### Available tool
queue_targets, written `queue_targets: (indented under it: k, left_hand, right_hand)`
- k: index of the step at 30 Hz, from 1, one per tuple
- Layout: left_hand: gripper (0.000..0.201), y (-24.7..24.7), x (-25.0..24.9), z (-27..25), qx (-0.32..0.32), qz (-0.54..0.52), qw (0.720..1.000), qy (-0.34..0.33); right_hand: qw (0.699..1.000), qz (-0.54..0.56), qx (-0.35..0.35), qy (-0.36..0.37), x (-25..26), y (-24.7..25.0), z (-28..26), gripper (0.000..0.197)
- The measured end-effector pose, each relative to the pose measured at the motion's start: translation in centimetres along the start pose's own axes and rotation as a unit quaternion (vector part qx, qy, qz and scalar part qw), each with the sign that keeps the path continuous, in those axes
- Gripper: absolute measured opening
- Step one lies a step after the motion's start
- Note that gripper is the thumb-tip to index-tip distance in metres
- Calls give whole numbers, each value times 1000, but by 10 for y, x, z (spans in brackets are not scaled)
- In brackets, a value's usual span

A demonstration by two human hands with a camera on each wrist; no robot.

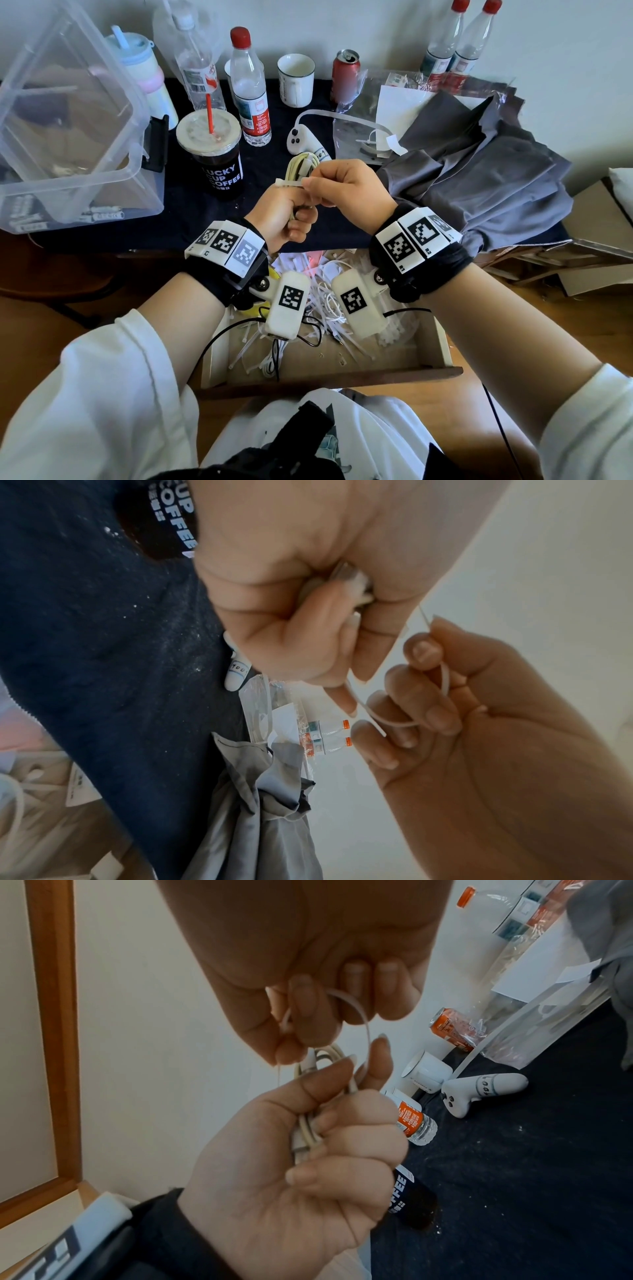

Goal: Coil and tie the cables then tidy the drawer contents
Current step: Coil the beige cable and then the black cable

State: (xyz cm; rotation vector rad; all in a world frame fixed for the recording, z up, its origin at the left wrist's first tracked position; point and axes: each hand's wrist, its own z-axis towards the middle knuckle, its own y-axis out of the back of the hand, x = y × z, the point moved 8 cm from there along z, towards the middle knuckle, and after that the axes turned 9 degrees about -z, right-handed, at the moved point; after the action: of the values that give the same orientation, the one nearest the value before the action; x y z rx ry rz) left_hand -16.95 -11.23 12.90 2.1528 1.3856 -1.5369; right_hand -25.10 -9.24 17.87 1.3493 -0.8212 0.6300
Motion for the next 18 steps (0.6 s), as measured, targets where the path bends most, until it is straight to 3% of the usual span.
queue_targets:
  k: [4, 8, 12, 14, 18]
  left_hand:
    - [64, -4, 3, 0, -7, 71, 997, 17]
    - [44, -7, 2, 1, -28, 107, 993, 39]
    - [32, -5, 6, 2, -35, 151, 985, 82]
    - [27, -4, 6, 1, -57, 190, 976, 94]
    - [47, -8, 18, 3, -48, 204, 968, 138]
  right_hand:
    - [1000, 2, -1, -12, 1, -2, -1, 37]
    - [999, -11, -4, -31, 1, -3, -2, 36]
    - [997, -33, -57, -31, 0, 8, -5, 22]
    - [995, -81, -47, -15, 8, 9, -7, 13]
    - [973, -230, 3, -19, 19, 4, -4, 18]
